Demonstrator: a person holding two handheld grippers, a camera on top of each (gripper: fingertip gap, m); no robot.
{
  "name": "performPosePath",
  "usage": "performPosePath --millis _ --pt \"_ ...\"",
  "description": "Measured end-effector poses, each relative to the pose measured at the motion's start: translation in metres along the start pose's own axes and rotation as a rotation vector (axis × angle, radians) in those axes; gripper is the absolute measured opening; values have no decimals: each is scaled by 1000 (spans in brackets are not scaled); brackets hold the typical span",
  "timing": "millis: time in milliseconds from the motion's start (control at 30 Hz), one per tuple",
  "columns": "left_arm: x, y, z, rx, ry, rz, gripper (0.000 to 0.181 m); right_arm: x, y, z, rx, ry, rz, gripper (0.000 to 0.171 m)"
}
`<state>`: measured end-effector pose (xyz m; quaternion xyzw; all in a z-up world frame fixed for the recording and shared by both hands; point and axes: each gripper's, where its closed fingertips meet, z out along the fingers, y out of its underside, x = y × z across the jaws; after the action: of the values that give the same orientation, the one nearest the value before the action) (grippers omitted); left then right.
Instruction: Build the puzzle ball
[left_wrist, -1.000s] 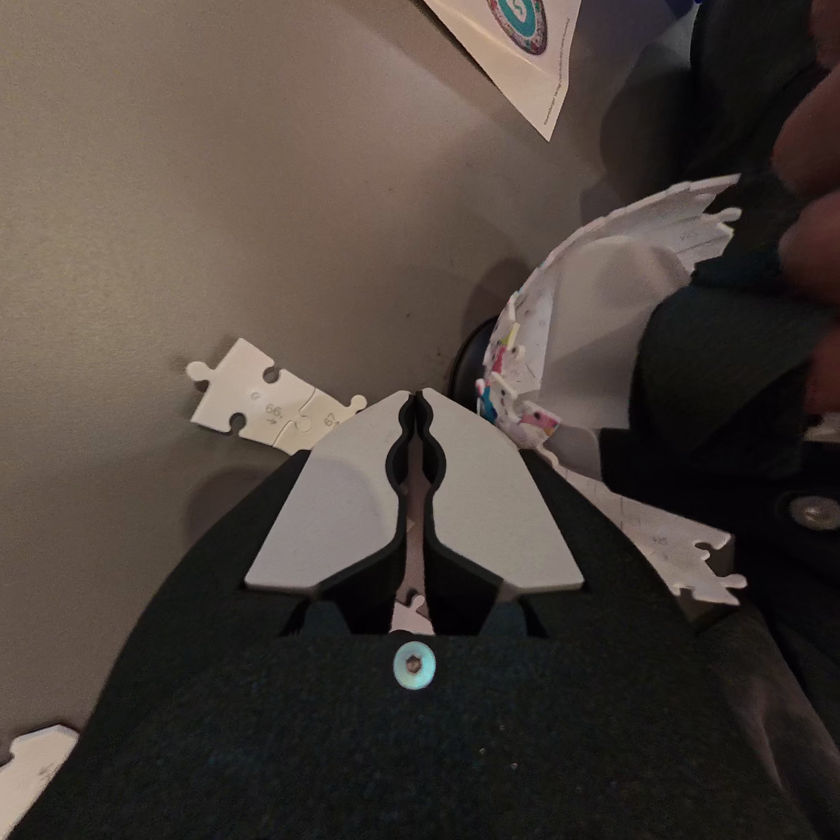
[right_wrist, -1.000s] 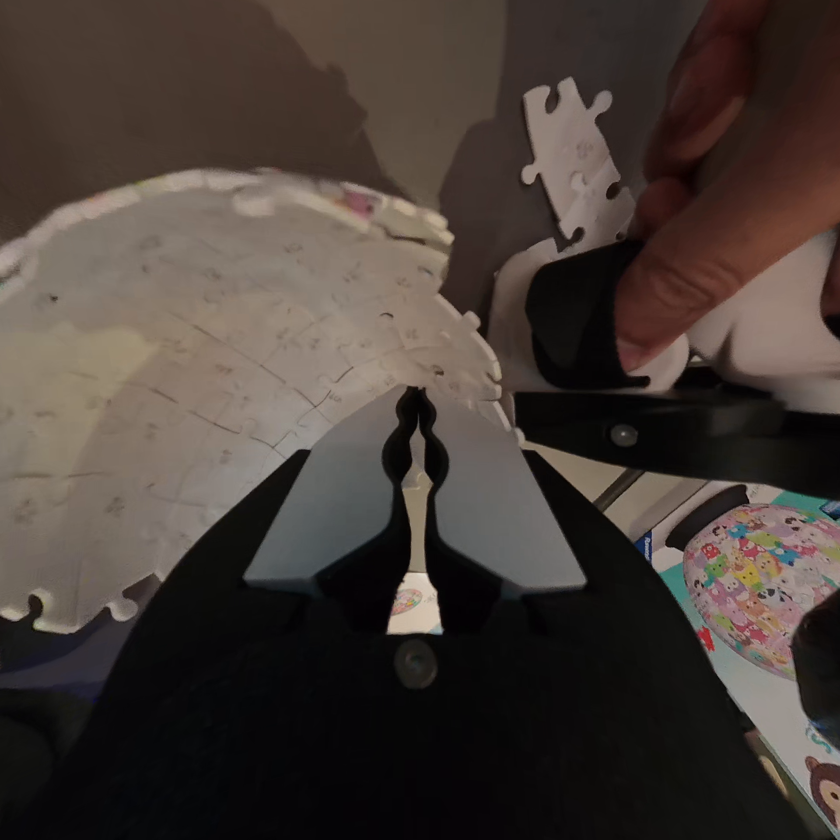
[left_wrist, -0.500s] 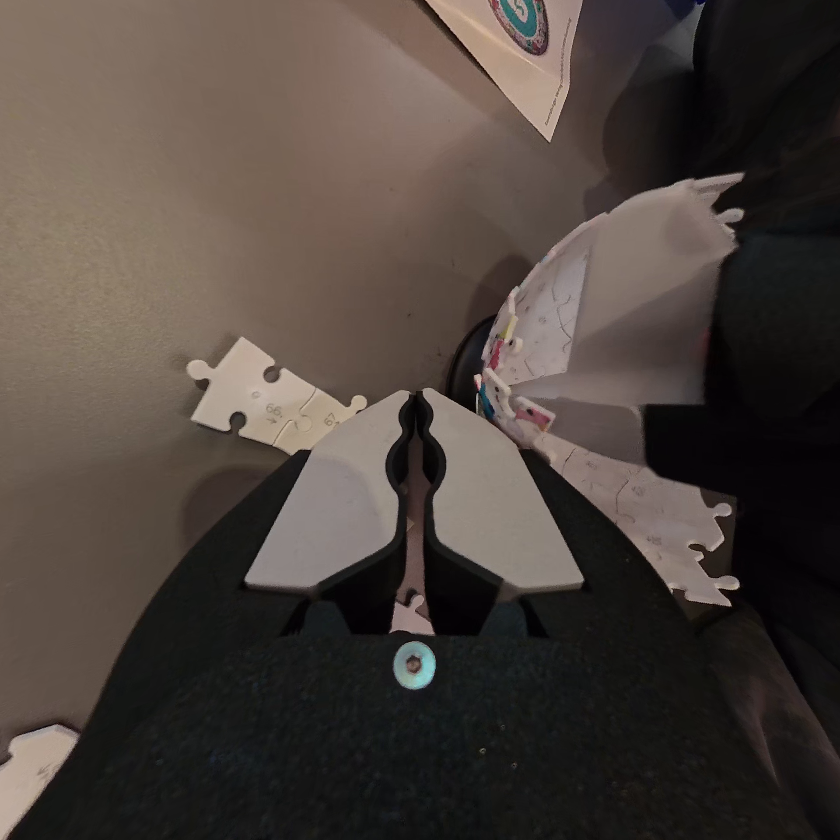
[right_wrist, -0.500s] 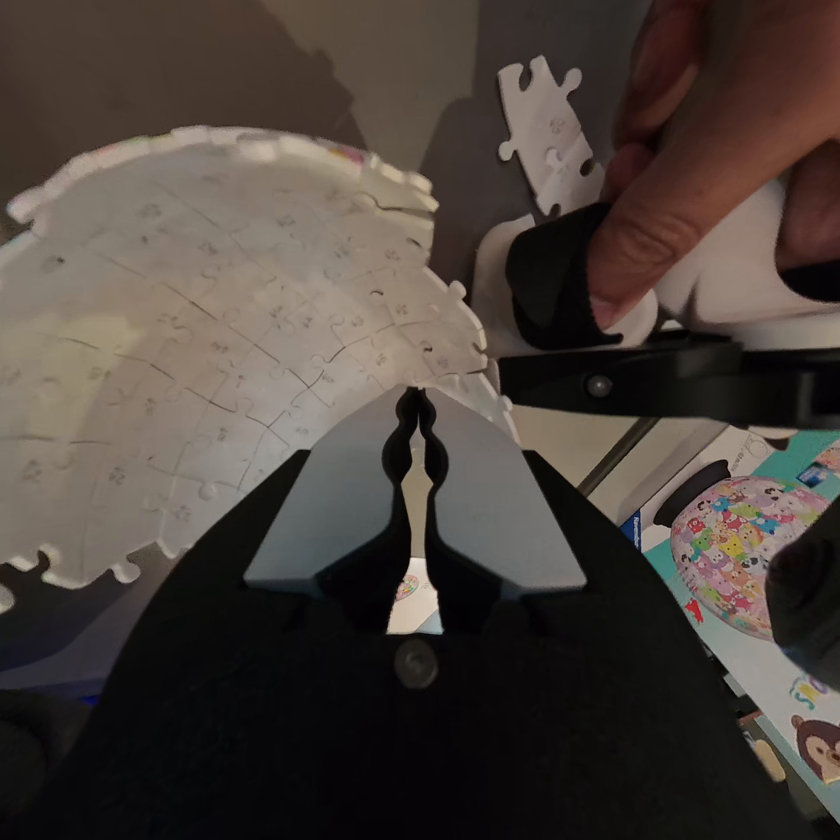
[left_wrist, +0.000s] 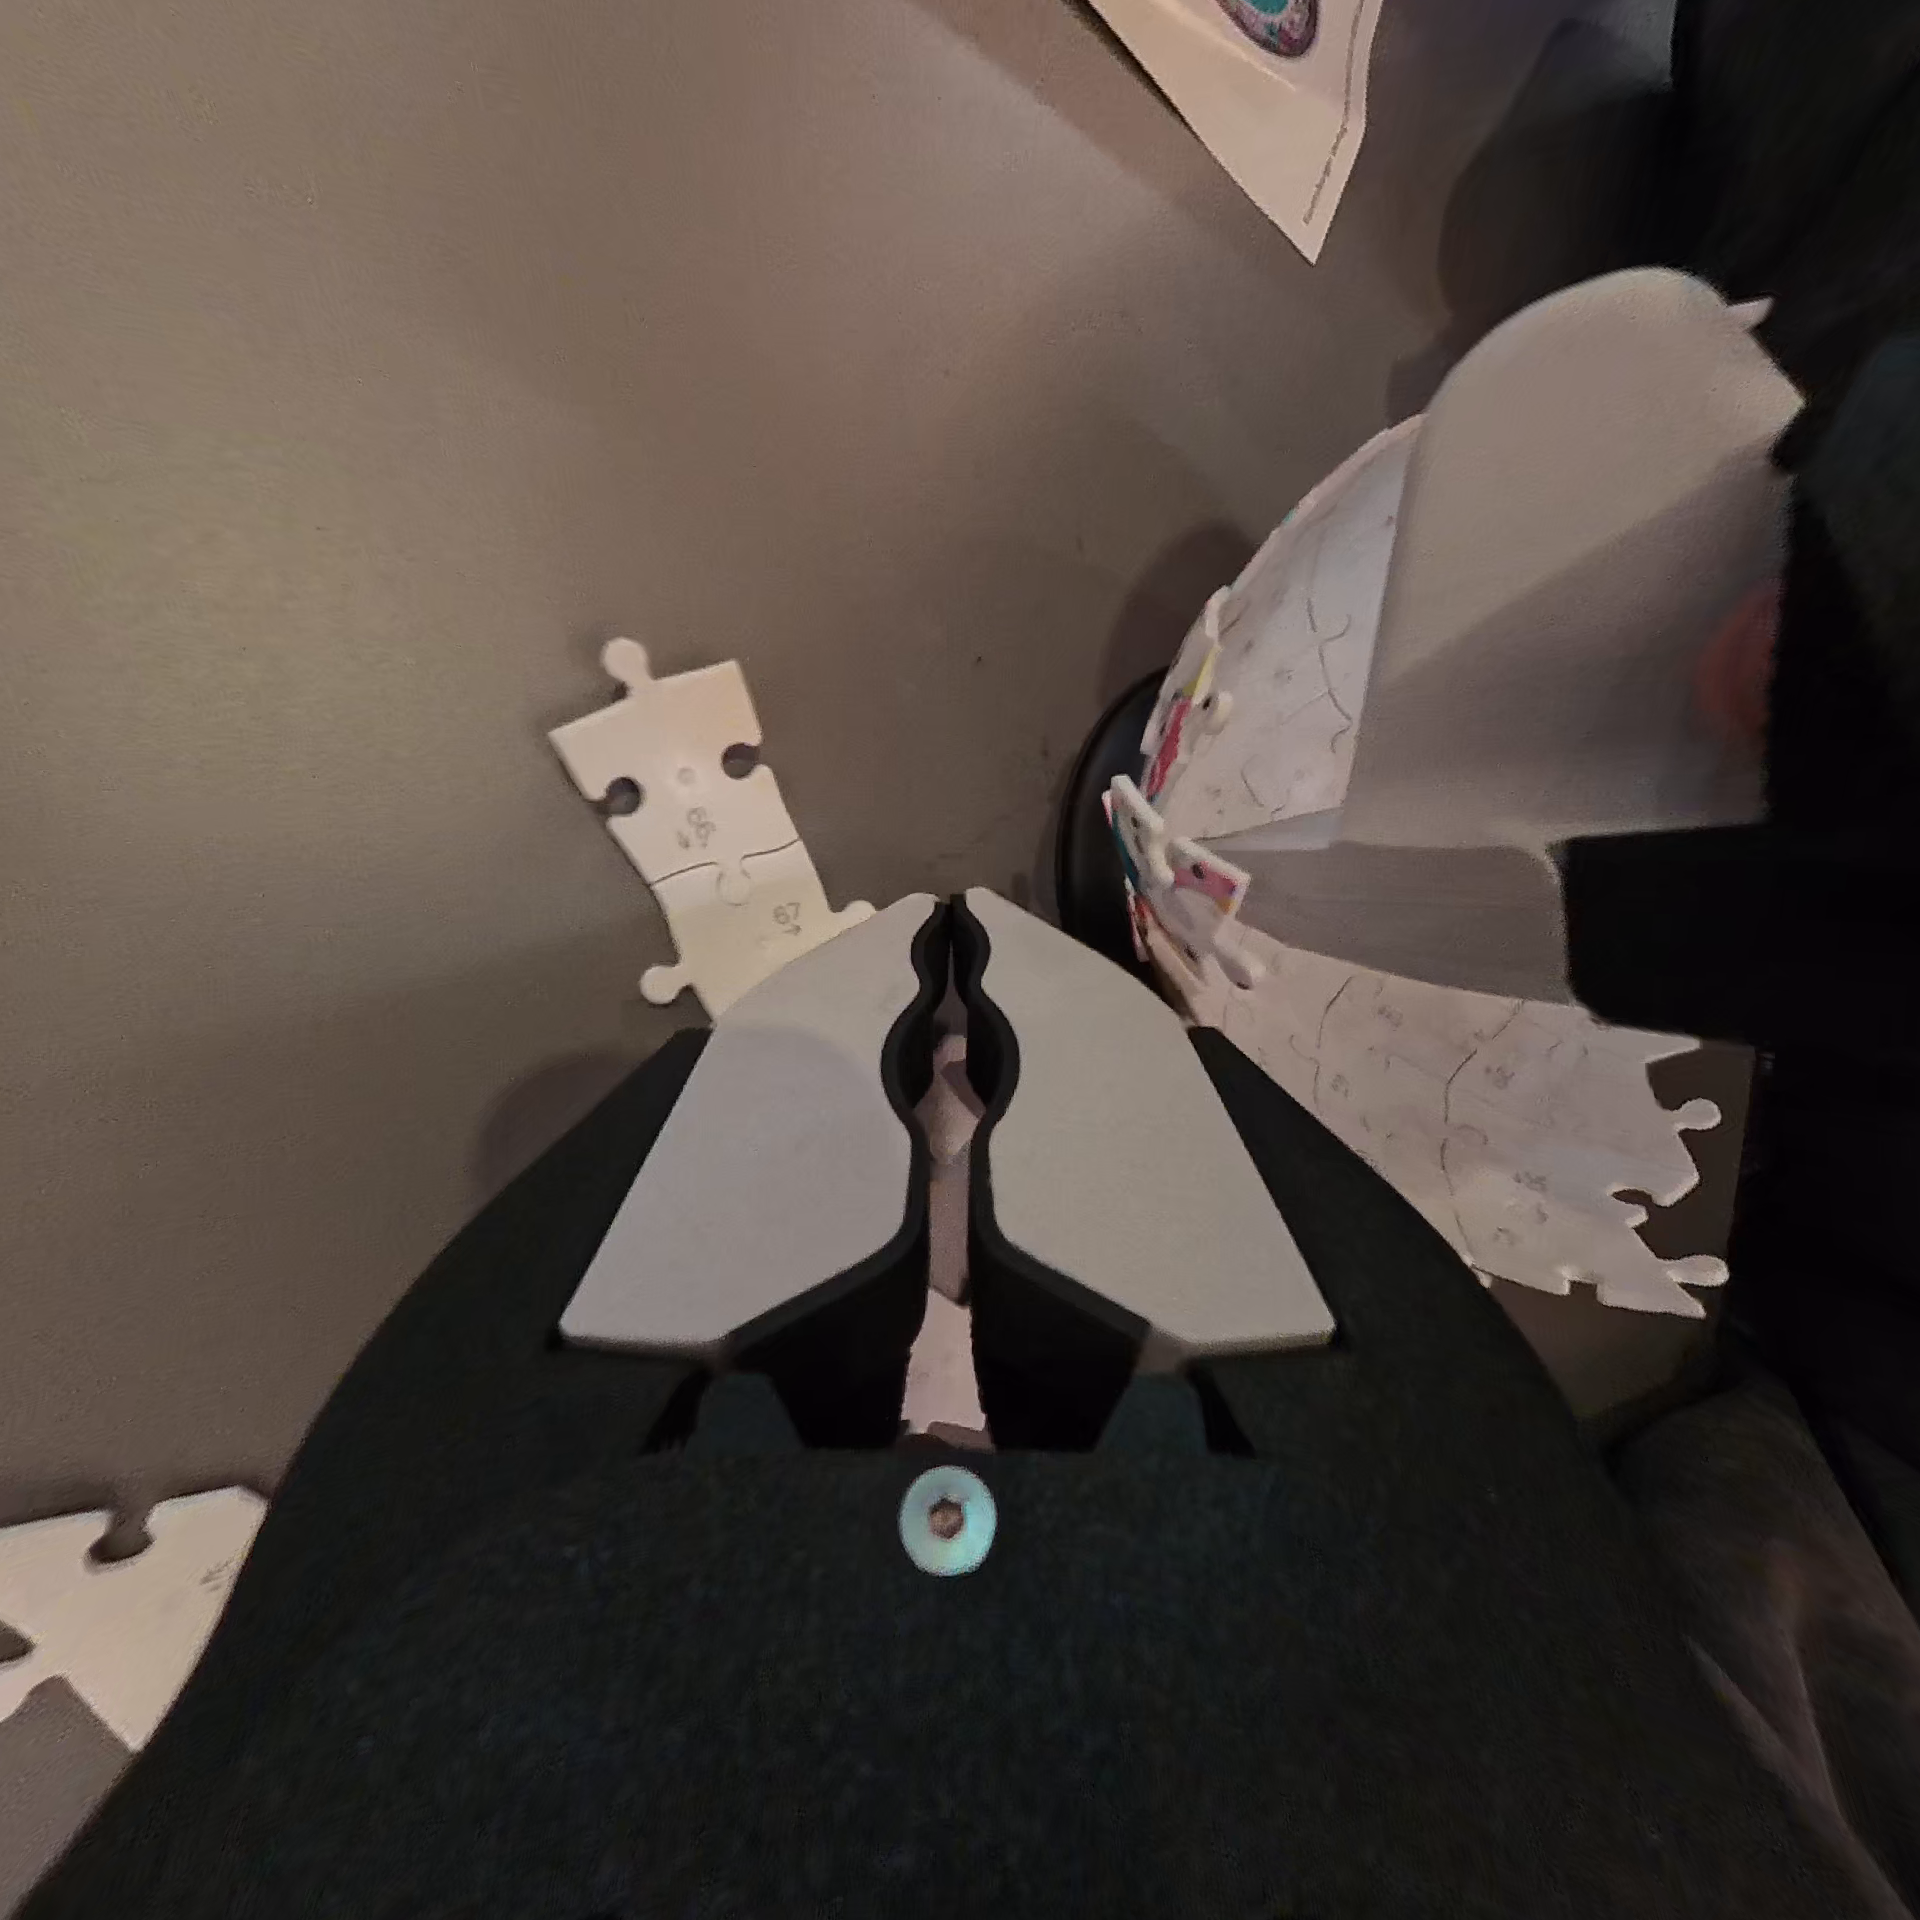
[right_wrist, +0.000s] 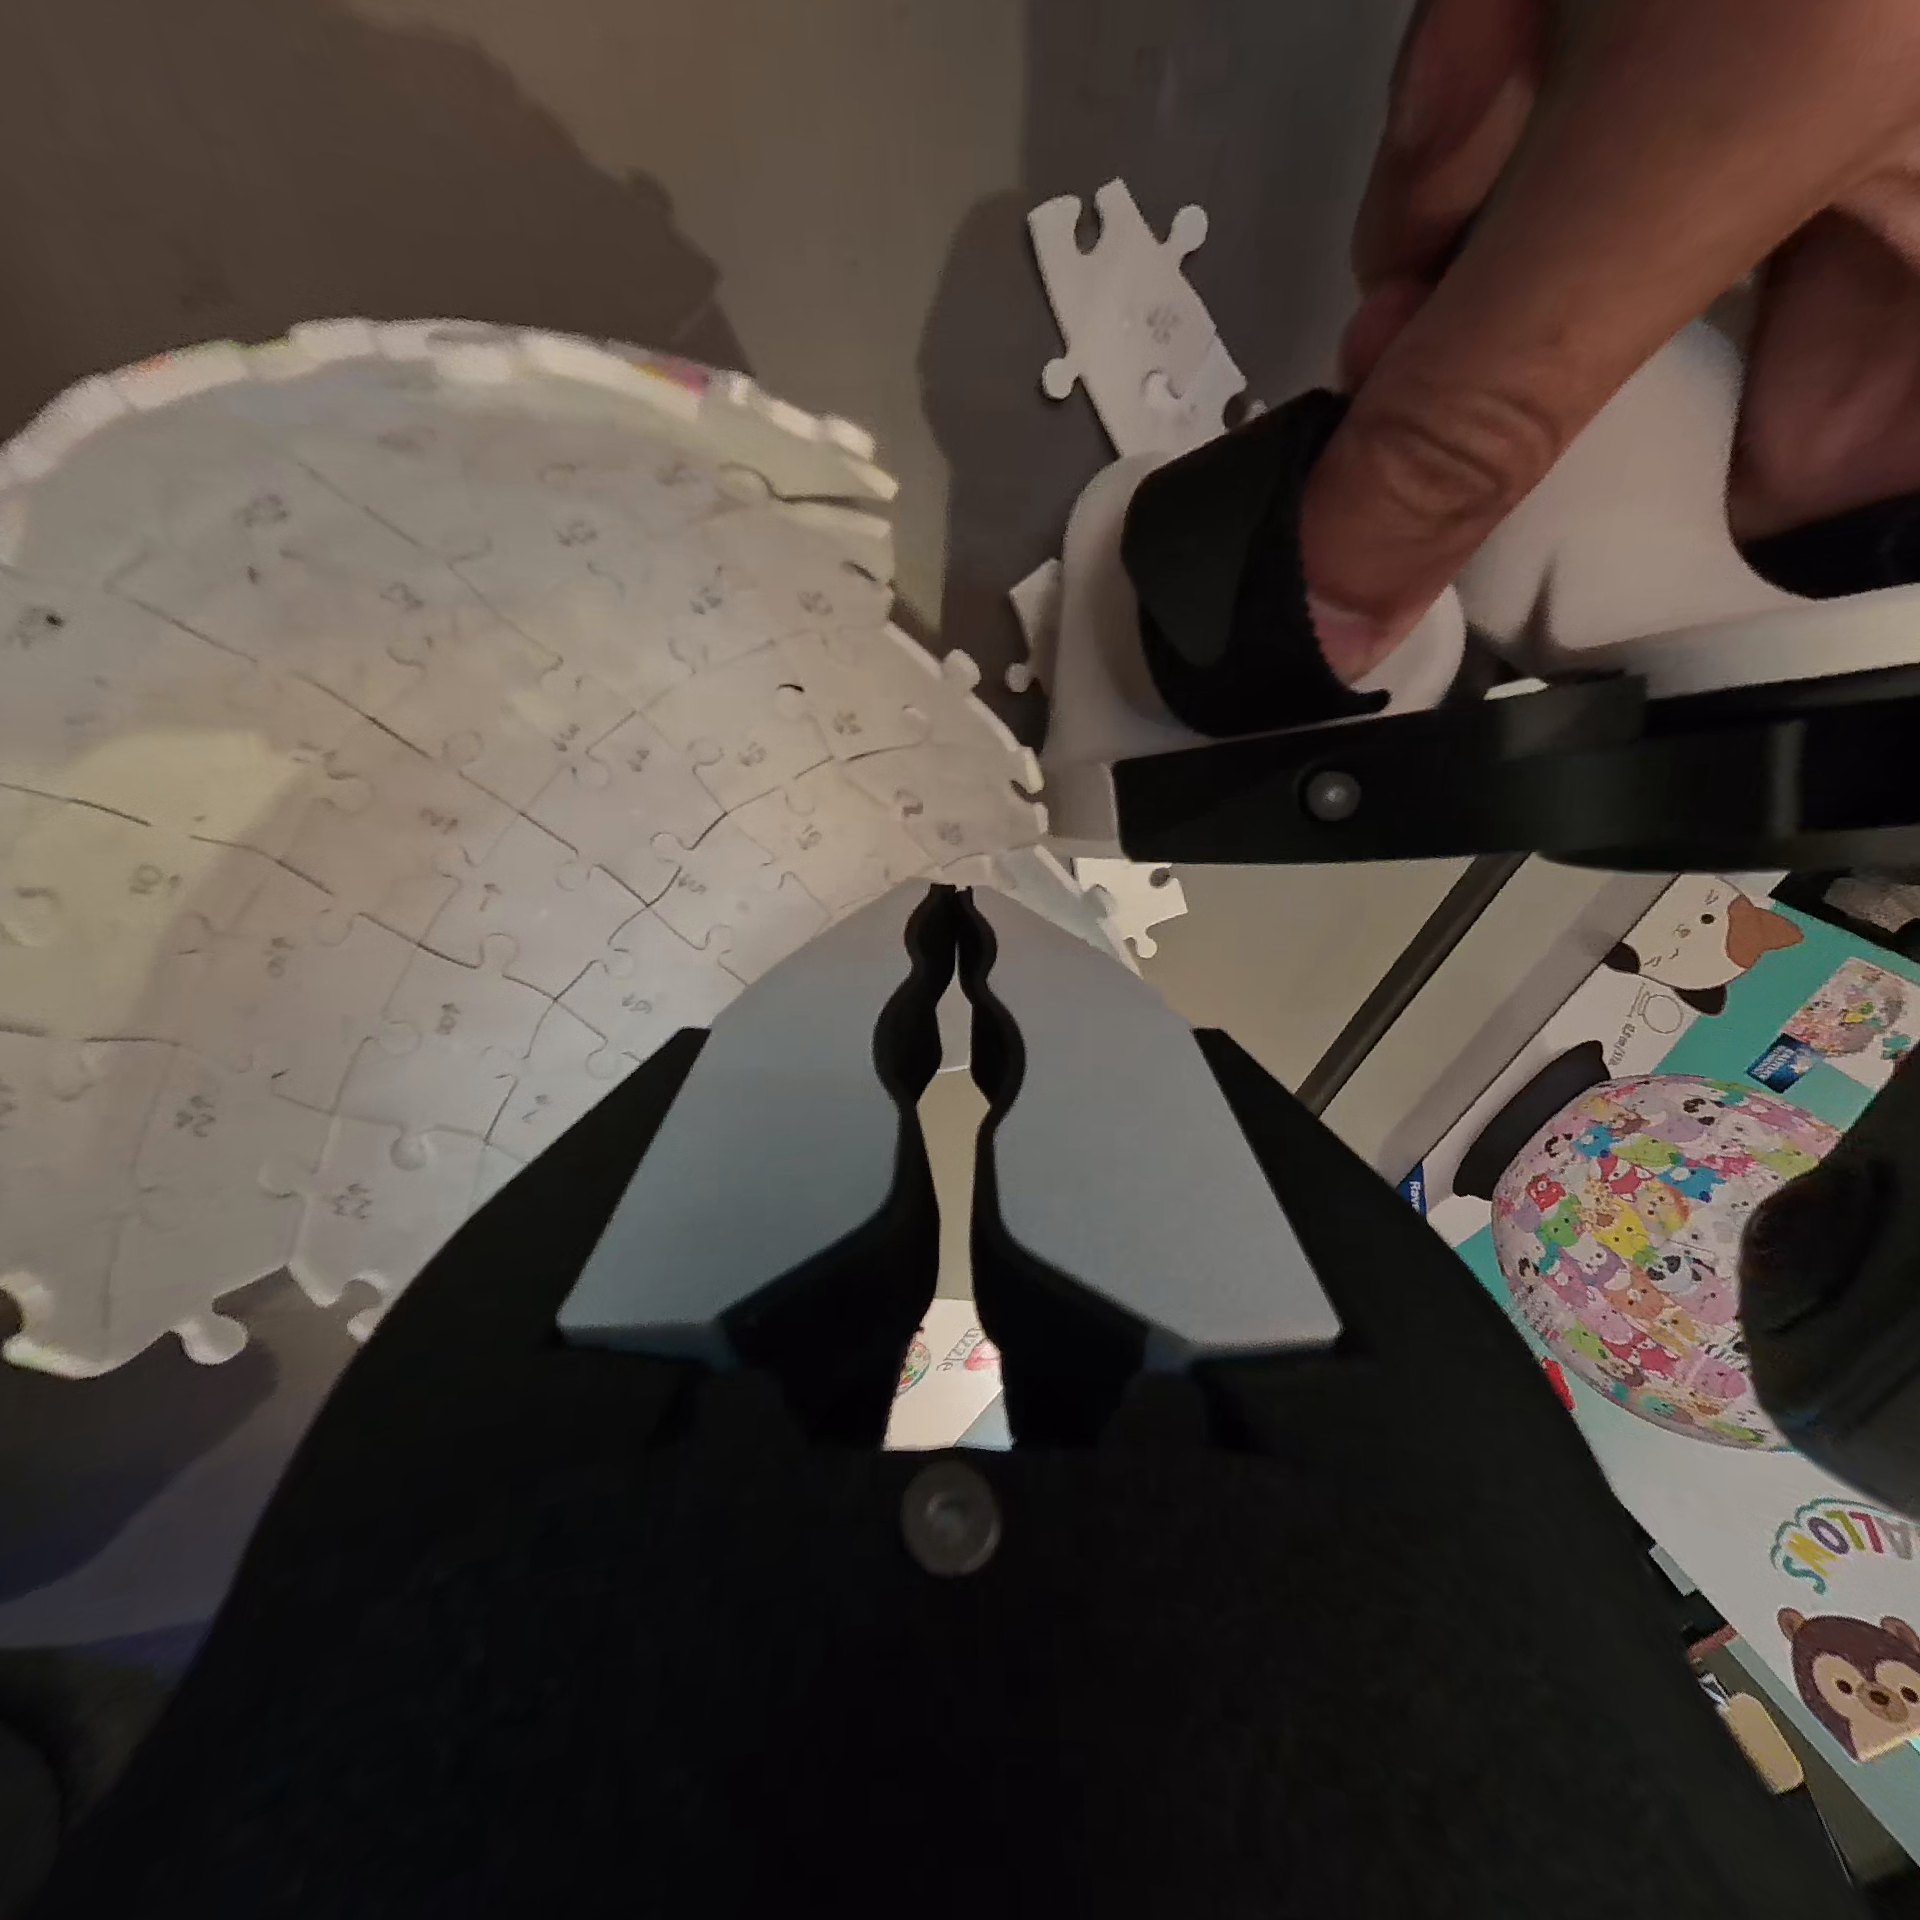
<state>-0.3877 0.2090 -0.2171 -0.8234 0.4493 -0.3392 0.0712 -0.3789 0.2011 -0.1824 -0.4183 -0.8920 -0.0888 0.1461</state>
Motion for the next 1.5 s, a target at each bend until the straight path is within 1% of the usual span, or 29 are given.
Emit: performPosePath --millis 233,333,467,567,733,967,1167,1367,1500 --pt "0 -1 0 3 -1 1 0 -4 -2 1 1 -17 -7 0" --pt "2 -3 -1 11 3 7 0 -12 -13 -2 49 -53 -20 0" --pt "3 -3 1 0 1 13 0 -18 -20 7 41 -70 -48 0" --pt "3 -3 2 0 5 12 0 -17 -18 10 23 -74 -39 0" --pt "4 -3 2 0 7 15 0 -15 -16 1 40 -63 -25 0" --pt "4 -3 4 -6 8 14 0 -18 -19 12 15 -76 -40 0" --pt "4 -2 4 -6 11 12 0 -18 -15 4 30 -80 -25 0" --pt "2 -3 3 -1 0 6 0 -18 -22 12 26 -75 -45 0" --pt "0 -2 1 3 -5 1 0 -17 -19 9 28 -69 -41 0"
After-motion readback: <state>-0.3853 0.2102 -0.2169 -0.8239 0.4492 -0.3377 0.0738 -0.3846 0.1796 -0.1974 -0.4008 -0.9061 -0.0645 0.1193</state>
